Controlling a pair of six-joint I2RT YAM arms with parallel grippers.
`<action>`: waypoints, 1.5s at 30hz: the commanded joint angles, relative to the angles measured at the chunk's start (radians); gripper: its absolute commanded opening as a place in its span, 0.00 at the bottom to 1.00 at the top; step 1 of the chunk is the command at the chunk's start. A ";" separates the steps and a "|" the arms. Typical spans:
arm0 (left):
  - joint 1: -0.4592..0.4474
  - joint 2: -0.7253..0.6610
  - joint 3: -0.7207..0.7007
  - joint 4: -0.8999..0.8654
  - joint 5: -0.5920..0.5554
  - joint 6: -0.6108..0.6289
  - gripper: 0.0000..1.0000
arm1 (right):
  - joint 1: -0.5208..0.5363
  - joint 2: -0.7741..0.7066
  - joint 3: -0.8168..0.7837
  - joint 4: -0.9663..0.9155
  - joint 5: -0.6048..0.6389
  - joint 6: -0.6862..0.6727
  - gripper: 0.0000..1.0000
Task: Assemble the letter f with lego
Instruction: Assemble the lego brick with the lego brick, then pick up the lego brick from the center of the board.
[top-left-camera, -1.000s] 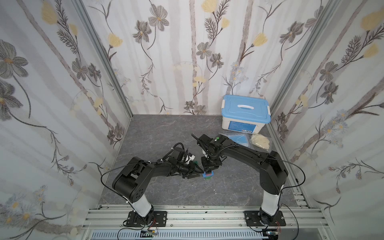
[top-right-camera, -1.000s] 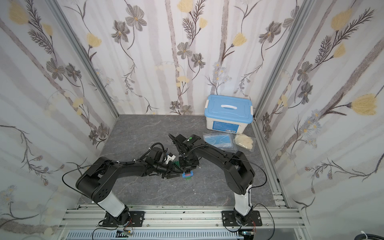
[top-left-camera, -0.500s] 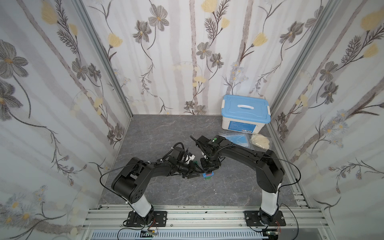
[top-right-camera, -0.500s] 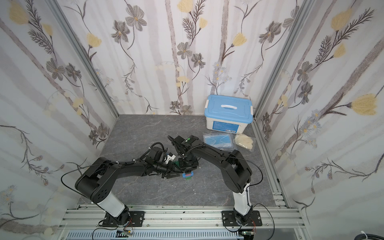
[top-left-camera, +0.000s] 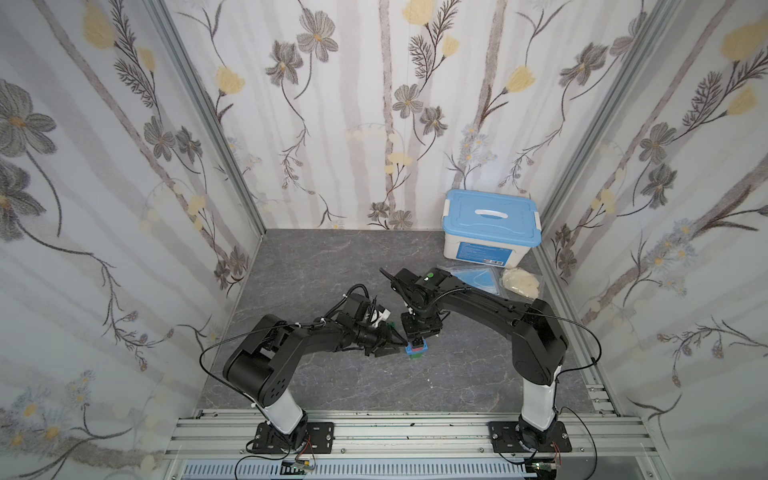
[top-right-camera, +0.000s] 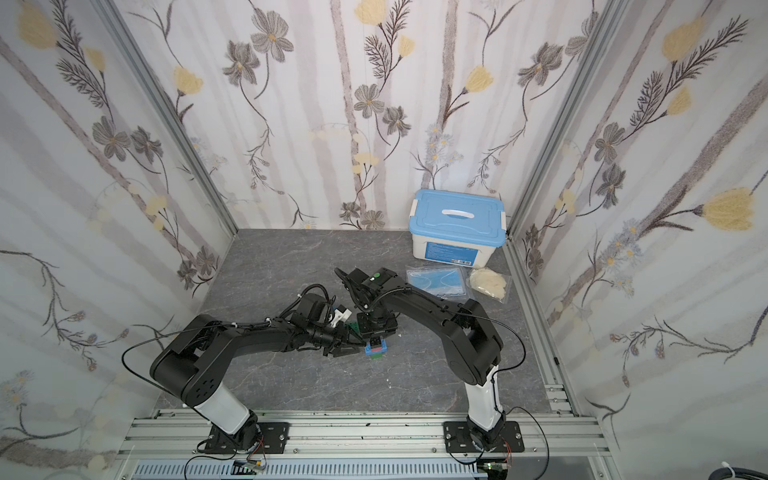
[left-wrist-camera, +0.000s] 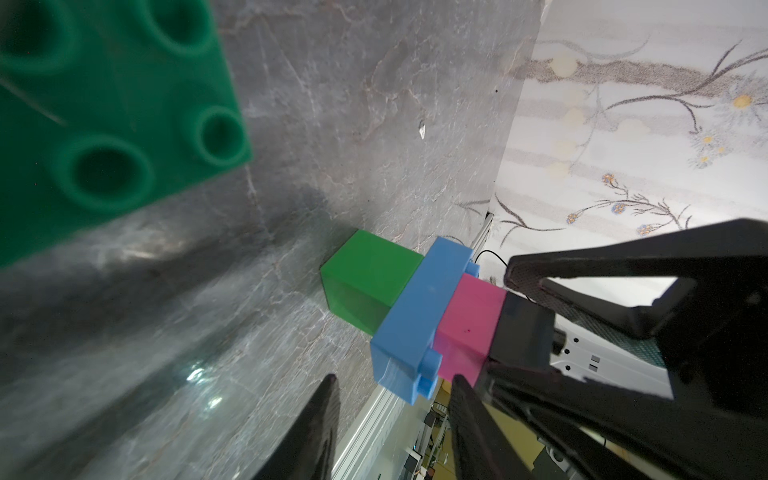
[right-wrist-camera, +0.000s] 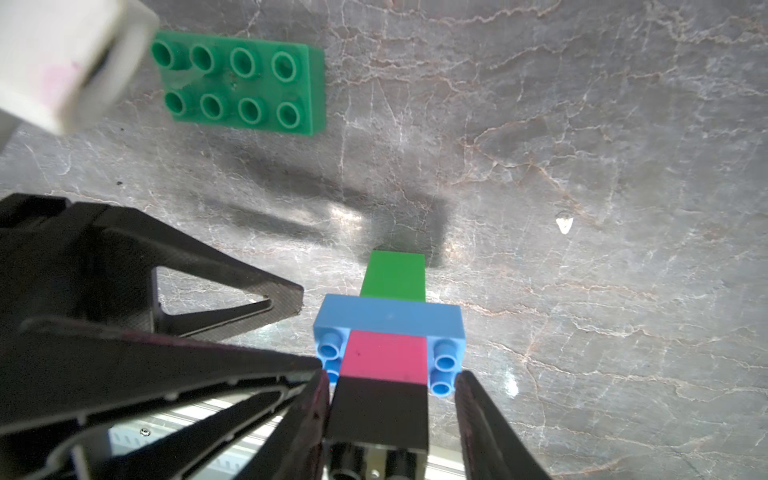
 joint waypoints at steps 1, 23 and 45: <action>0.003 -0.006 0.006 -0.009 -0.008 0.013 0.46 | 0.000 -0.008 0.017 -0.006 0.003 -0.009 0.52; 0.321 -0.368 0.023 -0.600 -0.267 0.140 1.00 | 0.002 0.147 0.416 -0.033 -0.028 -0.001 0.86; 0.581 -0.582 0.034 -0.920 -0.424 0.125 1.00 | 0.068 0.440 0.555 -0.061 0.056 0.095 0.99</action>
